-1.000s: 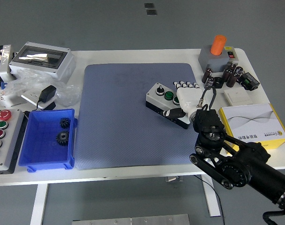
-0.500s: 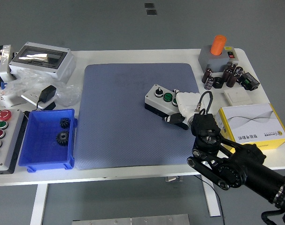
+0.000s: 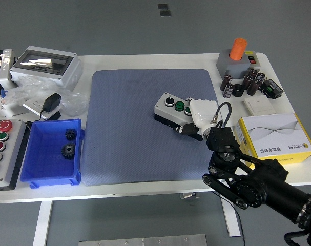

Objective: Pick up the button,place it on the desk,press the button,press the button

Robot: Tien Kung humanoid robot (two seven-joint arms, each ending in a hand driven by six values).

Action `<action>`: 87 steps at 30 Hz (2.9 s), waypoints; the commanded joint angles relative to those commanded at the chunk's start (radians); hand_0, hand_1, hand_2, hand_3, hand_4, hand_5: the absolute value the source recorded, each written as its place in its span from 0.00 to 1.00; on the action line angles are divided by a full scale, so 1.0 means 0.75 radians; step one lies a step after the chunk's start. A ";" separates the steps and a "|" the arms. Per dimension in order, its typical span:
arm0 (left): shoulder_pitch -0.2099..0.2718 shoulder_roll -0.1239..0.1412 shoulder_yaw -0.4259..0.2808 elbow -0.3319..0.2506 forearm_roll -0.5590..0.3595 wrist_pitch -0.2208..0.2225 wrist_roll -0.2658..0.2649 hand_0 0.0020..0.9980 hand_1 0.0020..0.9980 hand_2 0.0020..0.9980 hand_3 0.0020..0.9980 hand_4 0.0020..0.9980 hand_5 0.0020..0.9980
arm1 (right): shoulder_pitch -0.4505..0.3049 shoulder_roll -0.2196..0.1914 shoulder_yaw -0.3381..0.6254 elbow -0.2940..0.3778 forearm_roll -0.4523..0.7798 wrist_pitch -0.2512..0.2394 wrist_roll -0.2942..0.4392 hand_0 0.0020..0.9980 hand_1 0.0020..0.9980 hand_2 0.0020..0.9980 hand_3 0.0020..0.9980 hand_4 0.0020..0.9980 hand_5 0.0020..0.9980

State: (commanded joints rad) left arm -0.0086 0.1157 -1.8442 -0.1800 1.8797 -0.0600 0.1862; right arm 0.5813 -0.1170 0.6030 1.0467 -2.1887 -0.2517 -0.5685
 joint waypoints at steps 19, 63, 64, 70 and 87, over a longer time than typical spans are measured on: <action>0.002 -0.002 0.011 0.000 -0.015 0.011 -0.007 0.69 0.70 0.61 0.68 0.71 0.27 | 0.030 -0.179 -0.212 0.165 0.155 -0.230 0.629 0.09 0.32 0.29 0.24 0.62 0.17; 0.001 -0.009 -0.026 0.000 0.032 -0.014 -0.030 0.69 0.70 0.61 0.68 0.71 0.26 | 0.018 -0.126 -0.192 0.020 0.047 -0.092 0.655 0.30 0.70 0.80 0.94 1.00 0.58; 0.001 -0.009 -0.045 0.000 0.051 -0.018 -0.041 0.69 0.70 0.61 0.68 0.71 0.26 | 0.018 -0.127 -0.190 0.023 0.044 -0.094 0.659 0.30 0.70 0.80 0.94 1.00 0.58; 0.001 -0.010 -0.124 0.000 0.129 -0.035 -0.081 0.69 0.70 0.61 0.68 0.71 0.26 | 0.015 -0.134 -0.180 0.042 0.040 -0.090 0.679 0.31 0.71 0.86 1.00 1.00 0.59; 0.010 -0.012 -0.104 0.000 0.120 0.024 0.053 0.69 0.69 0.63 0.71 0.80 0.50 | -0.099 -0.337 0.031 0.391 0.186 -0.083 0.788 0.35 0.73 1.00 1.00 1.00 0.61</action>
State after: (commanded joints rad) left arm -0.0012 0.1070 -1.9219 -0.1800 1.9698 -0.0421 0.2256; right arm 0.5074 -0.3697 0.6265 1.3402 -2.0495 -0.3141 0.0229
